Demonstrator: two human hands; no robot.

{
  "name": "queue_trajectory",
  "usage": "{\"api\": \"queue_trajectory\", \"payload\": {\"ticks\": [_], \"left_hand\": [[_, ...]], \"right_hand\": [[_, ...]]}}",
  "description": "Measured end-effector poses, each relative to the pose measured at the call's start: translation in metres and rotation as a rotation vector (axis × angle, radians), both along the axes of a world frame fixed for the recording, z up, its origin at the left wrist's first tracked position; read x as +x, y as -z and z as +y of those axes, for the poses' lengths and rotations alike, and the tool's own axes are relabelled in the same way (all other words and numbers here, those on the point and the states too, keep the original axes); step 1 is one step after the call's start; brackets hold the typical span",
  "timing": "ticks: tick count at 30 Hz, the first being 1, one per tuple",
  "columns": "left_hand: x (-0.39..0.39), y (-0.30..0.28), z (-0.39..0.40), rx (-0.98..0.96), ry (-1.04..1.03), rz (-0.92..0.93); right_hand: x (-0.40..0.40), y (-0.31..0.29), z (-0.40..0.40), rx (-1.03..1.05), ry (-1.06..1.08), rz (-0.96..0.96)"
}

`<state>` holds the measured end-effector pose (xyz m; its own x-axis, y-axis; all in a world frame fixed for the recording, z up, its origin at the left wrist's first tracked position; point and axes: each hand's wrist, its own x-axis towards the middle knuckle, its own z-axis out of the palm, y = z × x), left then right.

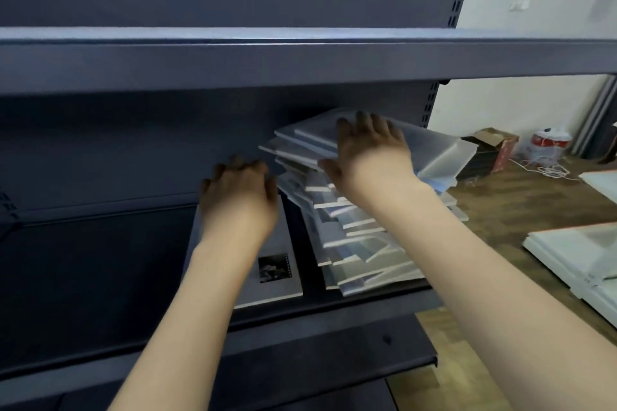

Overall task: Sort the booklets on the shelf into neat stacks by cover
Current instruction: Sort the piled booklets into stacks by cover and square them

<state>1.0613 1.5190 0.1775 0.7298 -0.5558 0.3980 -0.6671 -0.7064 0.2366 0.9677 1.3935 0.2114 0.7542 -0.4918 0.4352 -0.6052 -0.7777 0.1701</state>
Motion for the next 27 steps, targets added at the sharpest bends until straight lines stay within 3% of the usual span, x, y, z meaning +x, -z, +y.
{"api": "queue_trajectory", "payload": {"ticks": [5,10,14,17,20,23,27], "left_hand": [[-0.009,0.007,-0.006,0.007,-0.026,-0.011],[-0.010,0.017,-0.008,-0.016,-0.005,-0.023],[-0.011,0.017,-0.011,-0.047,0.019,-0.021],[-0.011,0.017,-0.014,-0.049,0.049,-0.046],[-0.008,0.017,-0.017,-0.055,0.088,-0.043],[-0.004,0.018,-0.018,-0.131,0.152,-0.033],[-0.007,0.012,-0.022,-0.328,0.243,0.198]], "right_hand": [[-0.006,0.008,-0.013,0.153,0.215,0.141],[-0.004,0.006,-0.016,0.186,0.152,0.038],[-0.008,-0.001,-0.012,0.190,0.097,0.066],[-0.004,0.009,0.009,0.129,0.153,0.017],[-0.006,0.001,0.032,0.099,0.274,0.091],[-0.009,0.003,0.028,0.141,0.144,0.019],[-0.016,-0.002,0.035,0.148,0.116,-0.035]]}}
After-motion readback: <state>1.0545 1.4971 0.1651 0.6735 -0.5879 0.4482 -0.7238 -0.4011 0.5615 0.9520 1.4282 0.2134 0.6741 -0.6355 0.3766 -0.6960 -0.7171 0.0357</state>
